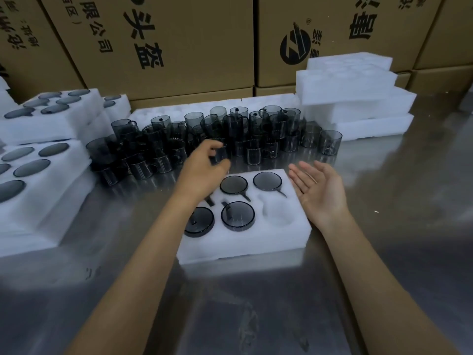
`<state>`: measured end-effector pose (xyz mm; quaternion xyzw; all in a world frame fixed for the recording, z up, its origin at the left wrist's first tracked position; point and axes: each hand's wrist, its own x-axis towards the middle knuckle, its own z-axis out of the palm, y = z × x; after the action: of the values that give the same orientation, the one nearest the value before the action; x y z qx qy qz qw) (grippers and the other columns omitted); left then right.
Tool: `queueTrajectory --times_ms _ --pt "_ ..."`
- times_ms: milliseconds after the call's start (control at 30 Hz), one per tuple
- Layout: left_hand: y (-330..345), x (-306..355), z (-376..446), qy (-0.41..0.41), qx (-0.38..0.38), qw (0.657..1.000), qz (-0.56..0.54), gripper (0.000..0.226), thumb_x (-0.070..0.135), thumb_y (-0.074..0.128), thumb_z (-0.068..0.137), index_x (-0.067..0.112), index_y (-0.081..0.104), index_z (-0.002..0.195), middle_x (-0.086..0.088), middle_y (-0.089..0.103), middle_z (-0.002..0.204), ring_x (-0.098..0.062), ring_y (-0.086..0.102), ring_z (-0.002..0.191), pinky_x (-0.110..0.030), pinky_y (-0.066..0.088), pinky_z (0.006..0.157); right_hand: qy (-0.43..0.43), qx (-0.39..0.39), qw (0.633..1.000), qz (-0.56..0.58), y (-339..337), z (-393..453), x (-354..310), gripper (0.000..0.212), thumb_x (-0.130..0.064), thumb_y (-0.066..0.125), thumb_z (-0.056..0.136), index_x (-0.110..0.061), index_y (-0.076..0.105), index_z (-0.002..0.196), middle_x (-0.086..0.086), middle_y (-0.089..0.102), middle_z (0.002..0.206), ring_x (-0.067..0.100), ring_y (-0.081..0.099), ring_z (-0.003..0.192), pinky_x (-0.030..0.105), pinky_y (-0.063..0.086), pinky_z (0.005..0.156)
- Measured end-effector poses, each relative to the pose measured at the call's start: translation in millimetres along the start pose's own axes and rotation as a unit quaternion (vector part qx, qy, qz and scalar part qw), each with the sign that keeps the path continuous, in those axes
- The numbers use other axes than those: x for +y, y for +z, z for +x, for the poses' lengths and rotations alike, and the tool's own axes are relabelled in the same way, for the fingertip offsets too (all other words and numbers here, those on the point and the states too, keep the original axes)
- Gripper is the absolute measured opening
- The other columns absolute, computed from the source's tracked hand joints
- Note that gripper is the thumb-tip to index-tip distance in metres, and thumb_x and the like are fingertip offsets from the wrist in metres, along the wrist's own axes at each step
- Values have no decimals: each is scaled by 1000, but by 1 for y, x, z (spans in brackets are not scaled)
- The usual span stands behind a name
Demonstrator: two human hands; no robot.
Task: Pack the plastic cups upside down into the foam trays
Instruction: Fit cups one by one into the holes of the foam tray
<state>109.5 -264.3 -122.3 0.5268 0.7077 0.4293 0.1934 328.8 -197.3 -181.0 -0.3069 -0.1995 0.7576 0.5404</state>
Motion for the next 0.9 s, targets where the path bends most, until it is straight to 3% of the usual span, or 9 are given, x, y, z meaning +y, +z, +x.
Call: queueTrajectory --times_ms 67,133,167,233,300,433,700,800,900 --pt "18 18 24 7 -65 998 16 33 25 62 95 28 59 127 4 53 125 -13 54 110 -29 44 90 17 -21 999 32 -4 4 -3 36 -28 51 99 -4 64 122 17 72 120 26 65 118 37 49 105" --pt "37 33 46 22 -105 992 69 34 22 61 95 23 58 130 2 55 121 -13 59 95 -25 47 77 28 -31 998 50 -8 8 -4 39 -30 51 99 -5 64 125 16 71 121 25 64 119 39 48 104" --pt "47 37 56 28 -118 987 110 38 18 60 95 20 56 133 -2 54 129 -16 61 98 -25 48 78 32 -33 997 54 -11 9 -5 40 -31 51 98 -6 64 126 15 71 121 25 64 119 39 49 103" --pt "64 38 69 28 -135 970 199 49 8 58 94 14 49 142 -10 44 147 -25 54 124 -31 46 98 37 -33 997 62 -13 11 -7 40 -33 51 98 -7 64 126 14 72 121 25 64 119 39 50 99" --pt "76 33 72 22 -113 964 238 48 0 56 91 5 53 139 -15 47 145 -31 51 129 -36 43 106 39 -31 997 65 -15 13 -7 40 -33 51 98 -7 65 125 14 72 120 24 65 118 38 51 97" --pt "84 20 69 39 -22 975 219 27 -5 55 90 0 68 113 -17 61 126 -32 61 112 -35 49 95 41 -26 997 64 -15 18 -6 37 -33 51 97 -7 67 119 13 74 115 24 65 116 38 51 96" --pt "83 10 71 41 -4 978 203 7 11 69 88 9 64 92 -12 49 122 -27 51 115 -41 48 94 40 -19 997 68 -13 19 -4 36 -32 52 97 -6 67 116 12 76 104 24 66 110 37 52 95" --pt "81 10 72 14 -24 984 174 16 16 72 84 13 57 87 -9 50 114 -27 55 103 -34 46 81 37 -17 997 66 -12 18 -4 35 -31 51 97 -6 67 116 12 76 103 24 66 107 37 52 95" --pt "79 7 75 -13 -53 985 162 33 19 74 82 17 47 101 -1 50 97 -21 52 88 -28 35 60 37 -15 997 64 -11 19 -4 34 -30 51 98 -6 67 115 12 76 101 24 67 106 36 52 94"
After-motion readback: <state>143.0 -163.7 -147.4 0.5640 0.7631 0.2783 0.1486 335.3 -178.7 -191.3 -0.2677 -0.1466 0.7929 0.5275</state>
